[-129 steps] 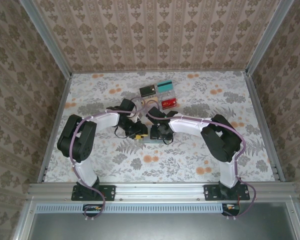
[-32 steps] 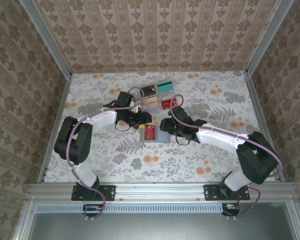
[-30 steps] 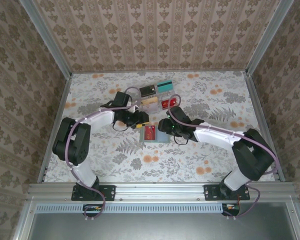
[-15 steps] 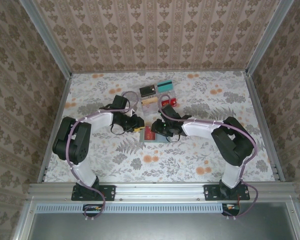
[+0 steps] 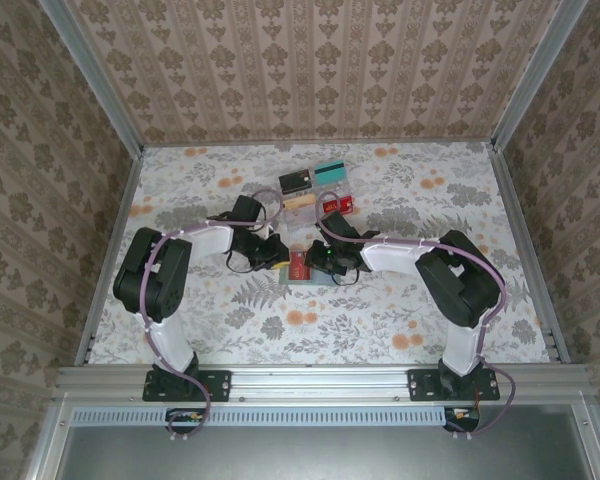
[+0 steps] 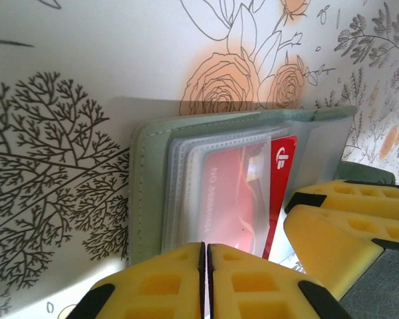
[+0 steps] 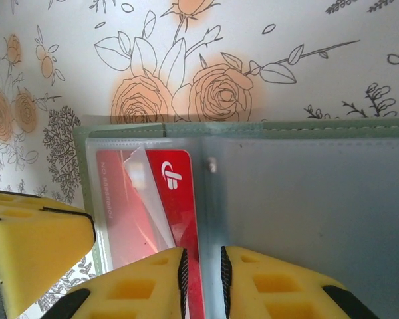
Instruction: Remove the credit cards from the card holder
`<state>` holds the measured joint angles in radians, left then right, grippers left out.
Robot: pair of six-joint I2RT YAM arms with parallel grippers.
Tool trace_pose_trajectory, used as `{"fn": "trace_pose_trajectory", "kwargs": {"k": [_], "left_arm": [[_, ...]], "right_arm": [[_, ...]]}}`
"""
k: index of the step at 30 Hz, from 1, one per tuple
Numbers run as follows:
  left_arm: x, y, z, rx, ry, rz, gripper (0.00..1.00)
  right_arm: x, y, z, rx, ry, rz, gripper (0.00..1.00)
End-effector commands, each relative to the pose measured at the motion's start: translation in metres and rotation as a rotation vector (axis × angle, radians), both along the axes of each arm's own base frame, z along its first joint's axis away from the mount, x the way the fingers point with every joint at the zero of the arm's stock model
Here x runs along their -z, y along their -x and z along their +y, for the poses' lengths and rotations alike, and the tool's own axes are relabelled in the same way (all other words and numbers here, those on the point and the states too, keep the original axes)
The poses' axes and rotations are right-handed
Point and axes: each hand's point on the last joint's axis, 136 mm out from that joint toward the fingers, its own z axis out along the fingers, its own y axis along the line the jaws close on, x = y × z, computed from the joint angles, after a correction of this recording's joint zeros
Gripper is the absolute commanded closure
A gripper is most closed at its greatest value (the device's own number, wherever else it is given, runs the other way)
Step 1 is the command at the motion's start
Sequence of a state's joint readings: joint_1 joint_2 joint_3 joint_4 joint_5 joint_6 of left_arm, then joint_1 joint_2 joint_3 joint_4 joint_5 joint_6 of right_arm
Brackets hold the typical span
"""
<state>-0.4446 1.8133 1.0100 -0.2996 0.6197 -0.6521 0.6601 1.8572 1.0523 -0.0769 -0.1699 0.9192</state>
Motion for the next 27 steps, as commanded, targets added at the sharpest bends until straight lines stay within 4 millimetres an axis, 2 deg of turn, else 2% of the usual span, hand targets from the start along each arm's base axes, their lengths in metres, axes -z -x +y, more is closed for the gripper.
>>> {"fn": "trace_pose_trajectory", "kwargs": {"k": [1,10,23,27], "left_arm": [[0.012,0.005,0.004,-0.012,-0.04,0.039,0.89],[0.017,0.007,0.006,-0.017,-0.048,0.04,0.91],[0.029,0.012,0.011,-0.02,-0.074,0.06,0.93],[0.032,0.013,0.012,-0.02,-0.085,0.066,0.93]], "right_arm": [[0.0,-0.007,0.007,-0.017,-0.022,-0.011,0.76],[-0.003,-0.009,0.013,-0.036,-0.071,-0.041,0.79],[0.012,-0.007,0.006,-0.008,-0.057,0.005,0.78],[0.014,-0.007,0.008,-0.009,-0.076,0.013,0.82]]}}
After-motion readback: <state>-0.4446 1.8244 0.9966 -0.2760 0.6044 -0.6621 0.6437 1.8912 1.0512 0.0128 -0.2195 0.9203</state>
